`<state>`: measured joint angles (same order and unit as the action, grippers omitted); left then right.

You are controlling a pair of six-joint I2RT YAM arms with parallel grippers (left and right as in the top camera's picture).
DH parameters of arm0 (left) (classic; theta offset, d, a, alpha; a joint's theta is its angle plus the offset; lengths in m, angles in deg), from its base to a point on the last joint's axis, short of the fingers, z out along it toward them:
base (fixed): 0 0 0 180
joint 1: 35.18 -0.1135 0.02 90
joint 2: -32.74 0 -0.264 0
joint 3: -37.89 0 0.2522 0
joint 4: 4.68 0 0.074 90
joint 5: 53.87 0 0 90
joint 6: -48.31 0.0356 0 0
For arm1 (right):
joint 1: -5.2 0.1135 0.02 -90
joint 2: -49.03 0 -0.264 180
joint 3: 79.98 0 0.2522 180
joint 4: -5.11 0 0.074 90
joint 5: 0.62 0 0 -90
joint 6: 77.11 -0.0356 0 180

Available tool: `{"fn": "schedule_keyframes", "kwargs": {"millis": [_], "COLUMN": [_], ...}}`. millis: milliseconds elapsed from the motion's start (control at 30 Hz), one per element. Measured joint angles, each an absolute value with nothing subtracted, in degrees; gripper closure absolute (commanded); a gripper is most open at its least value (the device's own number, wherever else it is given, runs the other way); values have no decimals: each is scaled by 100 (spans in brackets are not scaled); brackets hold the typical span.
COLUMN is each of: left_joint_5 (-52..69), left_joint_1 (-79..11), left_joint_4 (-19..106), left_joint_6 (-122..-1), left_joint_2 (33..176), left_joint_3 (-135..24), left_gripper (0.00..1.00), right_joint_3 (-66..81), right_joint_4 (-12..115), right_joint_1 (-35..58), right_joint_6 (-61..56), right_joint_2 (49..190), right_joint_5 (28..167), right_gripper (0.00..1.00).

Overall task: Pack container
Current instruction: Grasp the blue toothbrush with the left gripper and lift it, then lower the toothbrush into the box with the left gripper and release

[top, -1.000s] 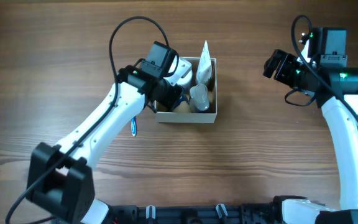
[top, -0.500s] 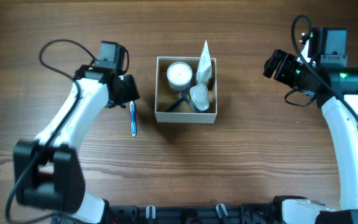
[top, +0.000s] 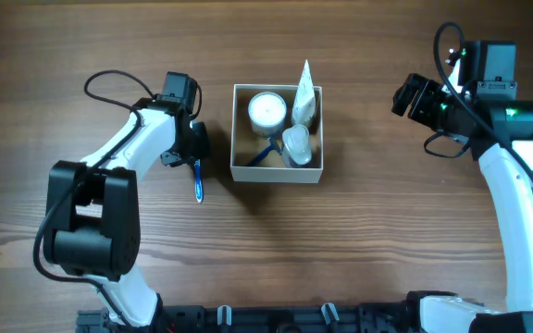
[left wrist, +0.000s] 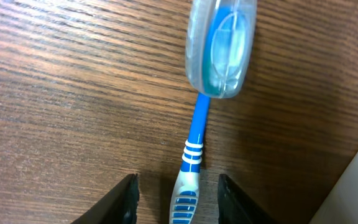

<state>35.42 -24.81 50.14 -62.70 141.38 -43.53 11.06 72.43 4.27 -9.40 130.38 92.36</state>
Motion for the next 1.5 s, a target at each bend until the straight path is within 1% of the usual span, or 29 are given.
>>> {"fn": "schedule_keyframes", "kwargs": {"millis": [133, 200, 300, 433, 567, 667, 767, 900, 967, 1067, 1267, 1333, 1400, 1467, 1500], "left_joint_5": [3560, 3566, 3568, 3566, 3584, 3588, 3595, 3817, 3938, 4045, 4106, 4106, 4106, 4108, 4106], "left_joint_1": [-2481, -2481, -2481, -2481, -2418, -2118, -1546, -1034, -945, -907, -910, -907, -907, -907, -910], "left_joint_4": [5012, 4998, 5066, 5881, 6646, 6518, 6126, 5488, 5269, 5269, 5370, 5418, 5521, 5600, 5606], "left_joint_6": [-6027, -5874, -5737, -5630, -5553, -5431, -5282, -5201, -5182, -5179, -5179, -5179, -5179, -5164, -5171], "left_joint_2": [14269, 14276, 14278, 14269, 13972, 13467, 13065, 13185, 13277, 13432, 14000, 14204, 14284, 14291, 14291], "left_joint_3": [-4360, -4360, -4392, -4808, -5894, -6371, -6510, -6510, -6510, -6510, -6510, -6508, -6508, -6508, -6508], "left_gripper": [90, 96, 96, 96, 96, 96, 96, 96, 96, 96, 94, 92, 84, 71, 62], "right_joint_3": [1106, 1106, 1106, 1106, 1106, 1106, 1106, 1106, 1106, 1106, 1106, 1106, 1106, 1106, 1106], "right_joint_4": [7243, 7243, 7243, 7241, 7243, 7243, 7243, 7243, 7243, 7243, 7243, 7243, 7243, 7243, 7243], "right_joint_1": [427, 427, 427, 427, 427, 427, 427, 427, 427, 427, 427, 427, 427, 427, 427], "right_joint_6": [-940, -940, -942, -940, -940, -940, -940, -942, -940, -942, -940, -942, -940, -940, -940], "right_joint_2": [13038, 13038, 13038, 13038, 13038, 13038, 13038, 13038, 13038, 13038, 13038, 13038, 13038, 13038, 13038], "right_joint_5": [9236, 9236, 9236, 9236, 9236, 9236, 9236, 9236, 9236, 9236, 9236, 9236, 9236, 9236, 9236], "right_gripper": [0, 0, 0, 0, 0, 0, 0, 0, 0, 0, 0, 0, 0, 0, 0]}}
